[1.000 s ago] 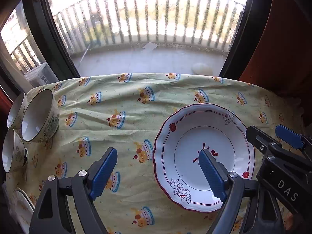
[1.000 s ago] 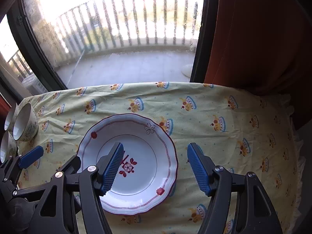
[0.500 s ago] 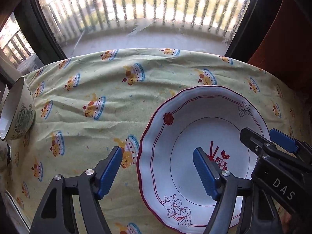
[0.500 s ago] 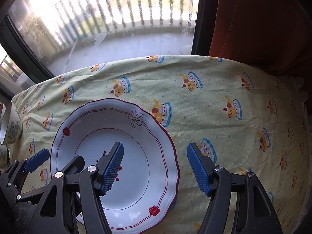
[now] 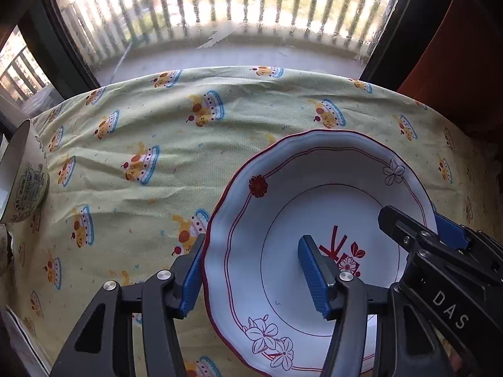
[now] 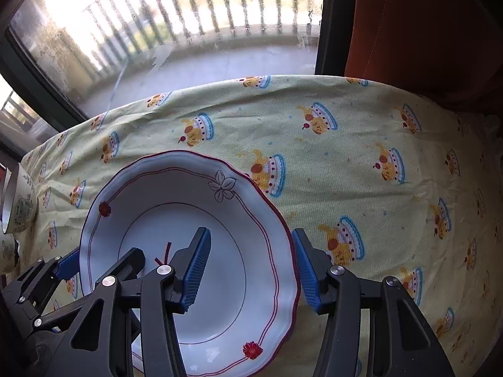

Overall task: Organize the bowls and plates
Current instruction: 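Lift the red-rimmed plate with both tools toward the plate stack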

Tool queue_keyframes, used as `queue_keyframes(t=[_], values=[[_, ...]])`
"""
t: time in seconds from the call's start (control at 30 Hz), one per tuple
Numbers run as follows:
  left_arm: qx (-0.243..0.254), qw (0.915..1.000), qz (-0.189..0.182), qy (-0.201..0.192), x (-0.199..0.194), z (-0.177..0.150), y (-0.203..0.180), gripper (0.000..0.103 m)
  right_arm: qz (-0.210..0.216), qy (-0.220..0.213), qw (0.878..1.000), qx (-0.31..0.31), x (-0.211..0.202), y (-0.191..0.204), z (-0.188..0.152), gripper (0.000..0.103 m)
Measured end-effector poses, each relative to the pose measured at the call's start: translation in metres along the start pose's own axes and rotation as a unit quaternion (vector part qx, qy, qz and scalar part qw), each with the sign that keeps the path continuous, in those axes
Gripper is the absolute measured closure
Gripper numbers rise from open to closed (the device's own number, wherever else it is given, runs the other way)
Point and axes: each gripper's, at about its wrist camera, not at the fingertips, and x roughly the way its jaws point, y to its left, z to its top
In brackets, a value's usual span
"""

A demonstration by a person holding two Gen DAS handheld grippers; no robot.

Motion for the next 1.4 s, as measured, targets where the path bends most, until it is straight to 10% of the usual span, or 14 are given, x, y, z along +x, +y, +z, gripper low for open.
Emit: queue_keyframes(t=[0.83, 1.4], values=[[0.004, 0.9988, 0.029, 0.039, -0.033, -0.104, 0.070, 0.044, 0.053, 0.060, 0.996, -0.040, -0.032, 0.070, -0.107, 0.047], [0.011, 0.9988, 0.042, 0.023, -0.038, -0.107, 0.072, 0.044, 0.010, 0.059, 0.994, -0.094, -0.027, 0.081, -0.124, 0.057]])
